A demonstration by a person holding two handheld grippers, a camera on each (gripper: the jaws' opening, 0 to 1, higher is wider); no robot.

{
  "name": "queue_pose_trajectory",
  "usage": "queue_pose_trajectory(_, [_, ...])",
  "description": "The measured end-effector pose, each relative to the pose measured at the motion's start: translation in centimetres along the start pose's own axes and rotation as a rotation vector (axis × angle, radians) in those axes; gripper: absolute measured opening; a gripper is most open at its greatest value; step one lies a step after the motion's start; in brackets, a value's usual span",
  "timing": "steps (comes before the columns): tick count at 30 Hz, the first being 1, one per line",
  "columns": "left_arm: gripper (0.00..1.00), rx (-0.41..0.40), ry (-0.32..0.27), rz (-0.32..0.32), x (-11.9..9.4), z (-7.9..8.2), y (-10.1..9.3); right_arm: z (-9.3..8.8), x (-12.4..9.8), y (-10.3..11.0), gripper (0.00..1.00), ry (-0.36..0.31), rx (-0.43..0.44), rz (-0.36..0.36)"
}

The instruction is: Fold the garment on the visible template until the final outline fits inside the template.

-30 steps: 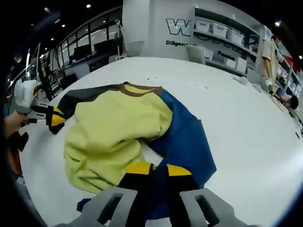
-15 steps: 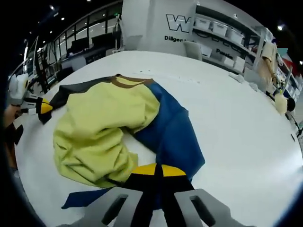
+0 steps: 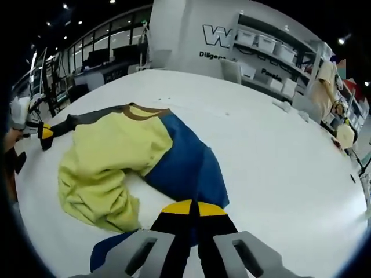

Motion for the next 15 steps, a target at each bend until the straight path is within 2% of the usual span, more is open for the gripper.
queue_pose_trajectory(3, [0.02,0.052,-0.015,-0.004,-0.1,-0.1,0.3,0.4,-0.1,-1.3,0.0,0.015,-0.022,-0.02])
queue_pose_trajectory(7, [0.02,0.15,-0.031,0.024,0.0,-0.2,1.4,0.9,0.0,-2.9,0.0,0.035,-0.053,-0.033])
queue_pose_trajectory(10, [0.02,0.158,-0.015,0.033,0.2,-0.2,2.2,1.0,0.0,-4.2,0.0,0.063,-0.067,-0.063])
queue_pose_trajectory(15, [0.02,0.167,0.005,0.058,1.0,-0.5,3.3,1.3,0.2,-5.4,0.0,0.092,-0.087,-0.069])
Point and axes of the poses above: the point that each gripper's makers call its tool centre point, and the gripper's own axes: x roughly forward along the fingers, y roughly to its left, z roughly out of its top, the point moved 4 cm from there along -x, roughly backward along the fingers, and after that the axes turned 15 degrees about z, right-handed, at the moved point
